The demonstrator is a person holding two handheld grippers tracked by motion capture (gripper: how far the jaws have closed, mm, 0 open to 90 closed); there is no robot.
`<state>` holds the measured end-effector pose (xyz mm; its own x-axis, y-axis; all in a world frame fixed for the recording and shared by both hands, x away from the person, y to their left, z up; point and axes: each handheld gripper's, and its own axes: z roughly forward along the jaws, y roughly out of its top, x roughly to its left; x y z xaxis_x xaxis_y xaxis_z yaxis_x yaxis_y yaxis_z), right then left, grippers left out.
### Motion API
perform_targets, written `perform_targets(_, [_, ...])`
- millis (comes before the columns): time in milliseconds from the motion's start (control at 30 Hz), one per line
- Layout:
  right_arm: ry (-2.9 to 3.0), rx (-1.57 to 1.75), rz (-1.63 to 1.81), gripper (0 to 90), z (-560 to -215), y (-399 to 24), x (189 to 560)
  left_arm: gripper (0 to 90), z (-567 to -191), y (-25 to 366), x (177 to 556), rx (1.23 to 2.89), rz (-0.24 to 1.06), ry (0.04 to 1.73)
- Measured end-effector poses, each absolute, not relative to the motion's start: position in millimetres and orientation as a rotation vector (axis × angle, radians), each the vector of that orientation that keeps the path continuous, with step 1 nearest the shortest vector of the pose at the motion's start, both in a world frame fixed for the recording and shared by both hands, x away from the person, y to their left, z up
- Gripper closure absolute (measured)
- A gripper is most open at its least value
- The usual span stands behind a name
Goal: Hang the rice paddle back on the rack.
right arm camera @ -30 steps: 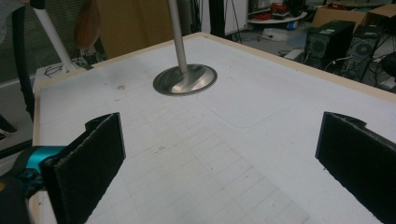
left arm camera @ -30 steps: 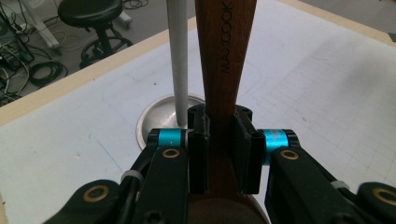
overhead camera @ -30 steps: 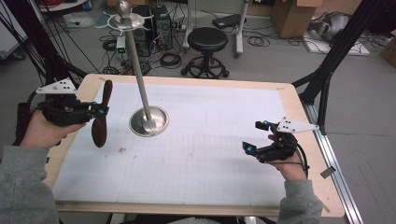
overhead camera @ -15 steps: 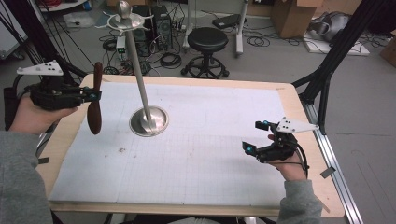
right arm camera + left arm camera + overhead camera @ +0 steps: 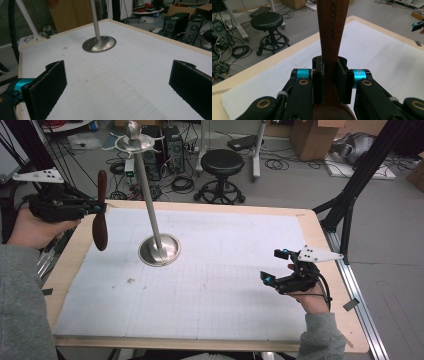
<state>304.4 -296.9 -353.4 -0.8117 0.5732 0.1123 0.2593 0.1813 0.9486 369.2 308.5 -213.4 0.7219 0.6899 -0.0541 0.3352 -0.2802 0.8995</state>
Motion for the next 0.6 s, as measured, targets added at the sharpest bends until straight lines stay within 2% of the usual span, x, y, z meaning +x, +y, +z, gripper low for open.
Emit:
perform_targets(267, [2.186,0.797,1.675,0.1,-352.9,-297.2,304.2,77.6,-196.6,310.9,367.3,1.857,0.491,0.784])
perform_targets(600, [2.189,0.799,1.676,0.1,-352.8,-297.3,303.8,77.6,-177.9,306.2,366.8,1.804,0.48,0.749])
